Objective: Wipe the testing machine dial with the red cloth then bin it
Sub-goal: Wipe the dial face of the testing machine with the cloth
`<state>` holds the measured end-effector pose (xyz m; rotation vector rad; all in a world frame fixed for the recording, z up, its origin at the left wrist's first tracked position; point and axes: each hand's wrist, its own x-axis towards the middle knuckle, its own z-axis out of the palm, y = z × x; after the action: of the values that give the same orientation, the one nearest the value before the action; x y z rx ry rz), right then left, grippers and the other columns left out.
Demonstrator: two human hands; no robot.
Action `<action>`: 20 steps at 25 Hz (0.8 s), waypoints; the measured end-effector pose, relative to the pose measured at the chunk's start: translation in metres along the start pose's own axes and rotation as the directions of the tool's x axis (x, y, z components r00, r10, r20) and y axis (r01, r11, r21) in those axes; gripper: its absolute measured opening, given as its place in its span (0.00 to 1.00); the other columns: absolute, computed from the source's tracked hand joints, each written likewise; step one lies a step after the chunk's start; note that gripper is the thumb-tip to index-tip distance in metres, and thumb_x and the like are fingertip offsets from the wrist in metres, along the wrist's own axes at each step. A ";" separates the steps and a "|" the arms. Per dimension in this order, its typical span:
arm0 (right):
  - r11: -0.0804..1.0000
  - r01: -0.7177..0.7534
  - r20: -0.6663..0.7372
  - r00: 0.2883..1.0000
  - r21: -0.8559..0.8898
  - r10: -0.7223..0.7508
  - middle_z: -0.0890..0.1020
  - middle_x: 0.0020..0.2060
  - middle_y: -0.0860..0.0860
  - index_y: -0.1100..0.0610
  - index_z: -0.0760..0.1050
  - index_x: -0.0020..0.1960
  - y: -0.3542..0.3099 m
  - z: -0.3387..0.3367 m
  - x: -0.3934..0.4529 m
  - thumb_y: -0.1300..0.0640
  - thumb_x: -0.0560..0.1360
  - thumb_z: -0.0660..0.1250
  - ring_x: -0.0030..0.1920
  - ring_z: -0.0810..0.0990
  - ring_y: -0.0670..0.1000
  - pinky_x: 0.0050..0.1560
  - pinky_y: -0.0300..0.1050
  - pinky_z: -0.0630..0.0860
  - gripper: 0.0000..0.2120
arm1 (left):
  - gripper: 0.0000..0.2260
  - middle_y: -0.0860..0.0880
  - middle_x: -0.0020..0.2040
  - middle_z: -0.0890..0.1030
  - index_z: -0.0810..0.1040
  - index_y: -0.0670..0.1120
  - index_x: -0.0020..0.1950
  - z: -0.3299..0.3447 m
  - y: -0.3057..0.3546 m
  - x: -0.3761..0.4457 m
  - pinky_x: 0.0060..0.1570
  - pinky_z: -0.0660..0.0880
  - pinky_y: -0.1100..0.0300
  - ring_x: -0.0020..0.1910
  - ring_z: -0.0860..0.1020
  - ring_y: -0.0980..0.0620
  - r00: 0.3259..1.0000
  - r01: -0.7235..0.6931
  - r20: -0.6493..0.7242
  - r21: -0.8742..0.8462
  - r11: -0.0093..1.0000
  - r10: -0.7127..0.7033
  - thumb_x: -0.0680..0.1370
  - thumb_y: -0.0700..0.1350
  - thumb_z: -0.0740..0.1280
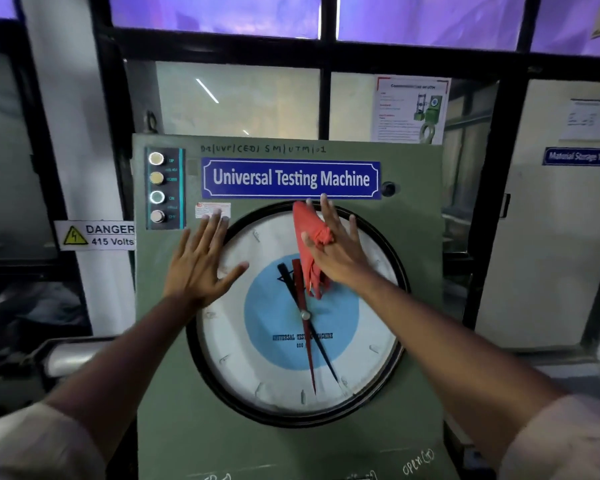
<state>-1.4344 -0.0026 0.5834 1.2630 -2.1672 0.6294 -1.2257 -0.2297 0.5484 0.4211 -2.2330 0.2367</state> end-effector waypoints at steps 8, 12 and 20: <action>0.965 0.169 -0.006 0.985 0.200 -0.171 0.41 0.86 0.45 0.29 0.26 0.75 -0.129 -0.016 0.017 0.33 0.83 0.47 0.85 0.39 0.44 0.83 0.63 0.35 0.33 | 0.45 0.48 0.90 0.47 0.49 0.47 0.90 -0.127 -0.033 -0.066 0.87 0.46 0.44 0.89 0.48 0.46 0.979 0.205 -0.046 0.226 0.952 -0.199 0.80 0.74 0.48; 0.931 0.233 0.051 0.965 0.282 -0.257 0.38 0.85 0.44 0.32 0.24 0.77 -0.223 0.012 0.016 0.33 0.85 0.47 0.83 0.38 0.42 0.83 0.63 0.34 0.34 | 0.44 0.49 0.90 0.45 0.47 0.49 0.90 -0.191 -0.087 -0.133 0.87 0.45 0.44 0.89 0.46 0.46 0.955 0.297 -0.083 0.332 0.895 -0.286 0.82 0.73 0.50; 0.737 0.399 0.117 0.834 0.545 -0.539 0.33 0.84 0.42 0.23 0.26 0.74 -0.466 0.075 -0.019 0.31 0.83 0.49 0.83 0.49 0.43 0.81 0.59 0.31 0.33 | 0.44 0.48 0.90 0.45 0.46 0.50 0.90 -0.320 -0.216 -0.290 0.87 0.43 0.44 0.89 0.44 0.46 0.871 0.485 -0.185 0.485 0.728 -0.456 0.82 0.73 0.51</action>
<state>-1.0305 -0.2478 0.5708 2.2117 -1.7930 0.8698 -0.7450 -0.2676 0.5346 1.2453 -1.9007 0.5727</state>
